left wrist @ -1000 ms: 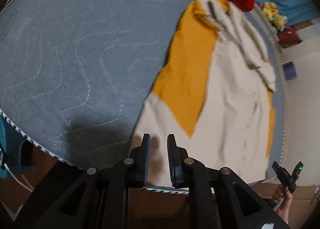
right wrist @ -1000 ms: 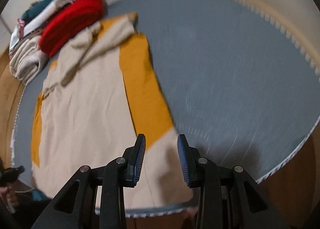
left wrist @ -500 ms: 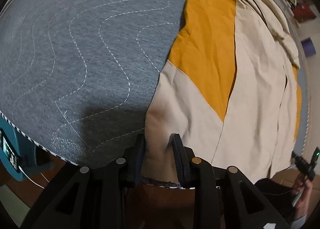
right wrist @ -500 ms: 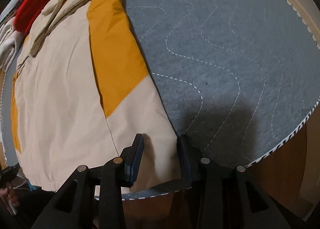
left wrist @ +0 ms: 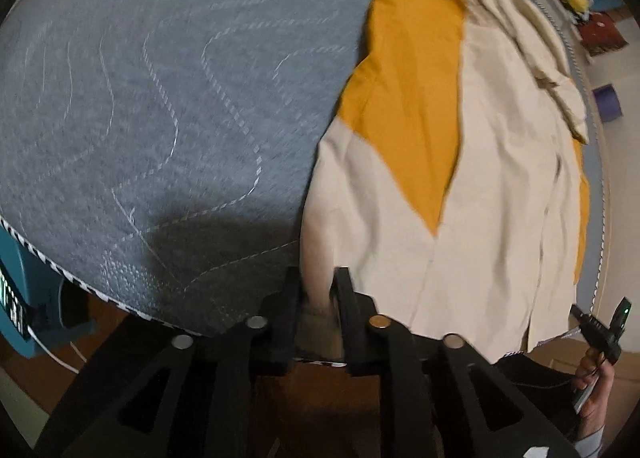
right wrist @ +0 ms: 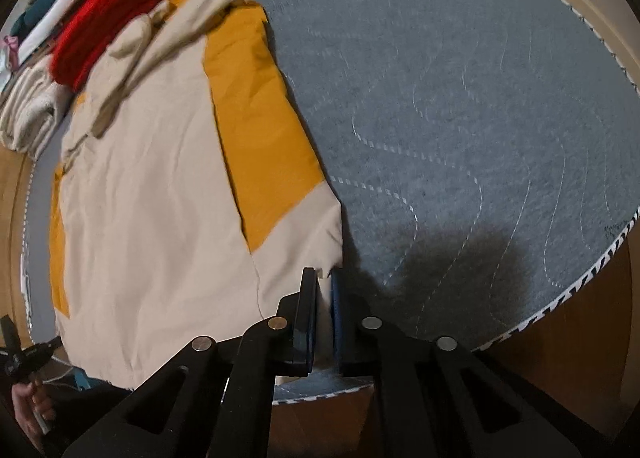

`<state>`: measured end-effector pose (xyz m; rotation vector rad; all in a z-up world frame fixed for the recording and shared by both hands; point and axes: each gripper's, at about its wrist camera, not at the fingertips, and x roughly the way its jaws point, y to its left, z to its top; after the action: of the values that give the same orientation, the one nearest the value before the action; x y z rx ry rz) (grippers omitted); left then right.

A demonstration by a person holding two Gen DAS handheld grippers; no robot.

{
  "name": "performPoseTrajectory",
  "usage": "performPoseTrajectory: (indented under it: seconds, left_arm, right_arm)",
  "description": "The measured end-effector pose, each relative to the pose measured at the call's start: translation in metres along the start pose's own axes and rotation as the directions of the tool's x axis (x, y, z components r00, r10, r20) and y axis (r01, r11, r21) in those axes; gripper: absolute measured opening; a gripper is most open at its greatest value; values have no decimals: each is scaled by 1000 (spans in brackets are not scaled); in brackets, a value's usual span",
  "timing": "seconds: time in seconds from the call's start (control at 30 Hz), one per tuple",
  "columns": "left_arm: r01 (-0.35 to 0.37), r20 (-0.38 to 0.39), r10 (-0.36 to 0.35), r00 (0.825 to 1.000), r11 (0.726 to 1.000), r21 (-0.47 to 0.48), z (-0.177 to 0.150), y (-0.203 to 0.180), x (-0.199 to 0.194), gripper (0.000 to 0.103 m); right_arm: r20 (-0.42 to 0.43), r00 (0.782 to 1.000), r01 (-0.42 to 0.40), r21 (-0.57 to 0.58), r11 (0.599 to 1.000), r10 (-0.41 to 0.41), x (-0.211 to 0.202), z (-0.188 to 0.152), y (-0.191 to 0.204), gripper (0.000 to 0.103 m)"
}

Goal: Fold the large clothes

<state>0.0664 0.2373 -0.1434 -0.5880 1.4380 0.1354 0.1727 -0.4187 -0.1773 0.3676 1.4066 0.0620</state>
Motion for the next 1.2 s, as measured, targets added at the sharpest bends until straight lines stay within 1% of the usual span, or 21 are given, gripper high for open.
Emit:
performPoseTrajectory:
  seconds: [0.03, 0.1, 0.2, 0.27, 0.3, 0.33, 0.37, 0.4, 0.47, 0.53, 0.6, 0.67, 0.73, 0.8, 0.9, 0.97, 1.1, 1.2]
  left_arm:
    - [-2, -8, 2, 1000, 1000, -5, 1, 0, 0, 22]
    - [-5, -8, 5, 1000, 1000, -2, 0, 1, 1, 22]
    - [-9, -4, 9, 1000, 1000, -4, 2, -7, 6, 22]
    - [-19, -1, 19, 1000, 1000, 12, 3, -14, 7, 22]
    - [-24, 2, 24, 1000, 999, 23, 3, -18, 7, 19]
    - [-24, 4, 24, 1000, 999, 34, 3, -22, 8, 13]
    - [-21, 8, 21, 1000, 999, 40, 4, -27, 8, 11]
    - [-23, 16, 22, 1000, 998, 51, 3, -30, 7, 10]
    - [-29, 26, 27, 999, 997, 71, 0, -35, 4, 8]
    - [-36, 44, 32, 999, 995, 95, -5, -43, -2, 7]
    - [-29, 67, 22, 998, 993, 116, -8, -48, -14, 6]
    - [-7, 95, -6, 995, 990, 141, -12, -55, -29, 5]
    - [44, 116, -62, 991, 986, 158, -15, -59, -49, 4]
    - [91, 143, -119, 983, 978, 186, -18, -65, -72, 4]
    - [113, 188, -161, 969, 963, 243, -20, -76, -107, 4]
    - [135, 211, -196, 958, 953, 272, -26, -77, -129, 4]
    - [165, 234, -245, 941, 935, 315, -41, -63, -170, 4]
    - [179, 223, -267, 938, 920, 349, -63, -50, -194, 3]
  right_arm:
    - [-20, 1000, 16, -4, 1000, -17, 5, 0, -1, 16]
    - [-34, 997, 72, -32, 997, -73, 10, -2, 0, 30]
    - [-36, 996, 80, -45, 996, -82, 11, -2, 1, 30]
    - [-36, 996, 82, -50, 995, -83, 10, -2, 3, 30]
    - [-34, 996, 83, -57, 995, -85, 10, -3, 4, 30]
    - [-34, 996, 84, -65, 994, -87, 10, -3, 3, 30]
    - [-28, 996, 86, -76, 993, -88, 10, -3, 5, 27]
    - [-19, 997, 76, -88, 993, -78, 10, -3, 10, 17]
    - [7, 998, 62, -105, 993, -62, 9, -5, 22, 10]
    - [37, 998, 55, -117, 992, -51, 0, -8, 25, 8]
    - [74, 997, 27, -115, 993, -19, -13, -9, 28, 6]
    - [113, 994, -2, -111, 994, 15, -30, -8, 29, 5]
    - [141, 989, -29, -122, 992, 46, -49, -3, 33, 5]
    - [184, 979, -63, -154, 986, 91, -76, -1, 38, 5]
    - [240, 955, -137, -160, 978, 174, -118, 0, 39, 4]
    - [273, 940, -162, -176, 971, 207, -143, -3, 41, 4]
    - [334, 907, -195, -206, 959, 256, -189, -14, 44, 4]
    - [350, 890, -222, -226, 949, 292, -216, -34, 33, 4]
